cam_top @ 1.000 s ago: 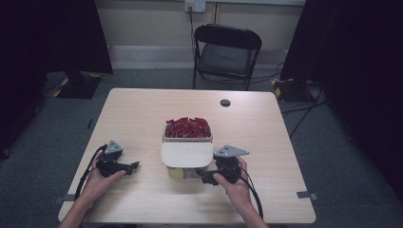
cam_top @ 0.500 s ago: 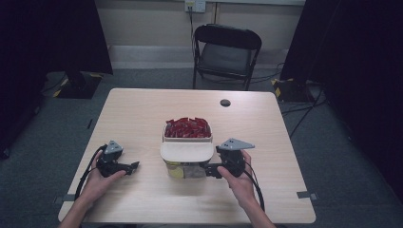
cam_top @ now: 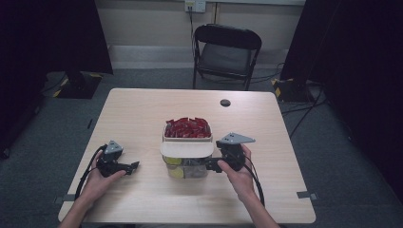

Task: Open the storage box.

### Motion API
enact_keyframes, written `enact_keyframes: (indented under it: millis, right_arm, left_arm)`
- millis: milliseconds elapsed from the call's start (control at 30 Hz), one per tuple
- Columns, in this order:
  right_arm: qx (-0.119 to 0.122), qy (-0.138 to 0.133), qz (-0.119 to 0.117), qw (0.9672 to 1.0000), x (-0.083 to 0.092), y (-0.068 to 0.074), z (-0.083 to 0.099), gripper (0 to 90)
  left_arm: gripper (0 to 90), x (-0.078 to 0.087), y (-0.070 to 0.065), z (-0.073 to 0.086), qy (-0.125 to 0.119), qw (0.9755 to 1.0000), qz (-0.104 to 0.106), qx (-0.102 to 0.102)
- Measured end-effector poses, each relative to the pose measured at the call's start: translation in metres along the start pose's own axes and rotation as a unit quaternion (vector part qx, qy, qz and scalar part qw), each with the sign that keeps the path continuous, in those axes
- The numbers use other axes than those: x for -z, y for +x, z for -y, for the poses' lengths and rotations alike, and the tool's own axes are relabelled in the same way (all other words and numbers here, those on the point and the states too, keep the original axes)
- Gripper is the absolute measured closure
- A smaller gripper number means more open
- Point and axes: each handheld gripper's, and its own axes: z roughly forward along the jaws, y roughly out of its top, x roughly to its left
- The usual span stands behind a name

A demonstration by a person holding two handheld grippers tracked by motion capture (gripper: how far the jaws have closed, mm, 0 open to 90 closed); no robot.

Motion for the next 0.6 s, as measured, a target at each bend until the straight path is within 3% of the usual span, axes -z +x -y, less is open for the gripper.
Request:
enact_keyframes:
  millis: [600]
  right_arm:
    - [-0.006, -0.012, -0.008, 0.9999, -0.006, -0.006, -0.013, 14.4]
  left_arm:
    - [10.2, 0.0, -0.001, 0.0, -0.002, 1.0, -0.004, 0.001]
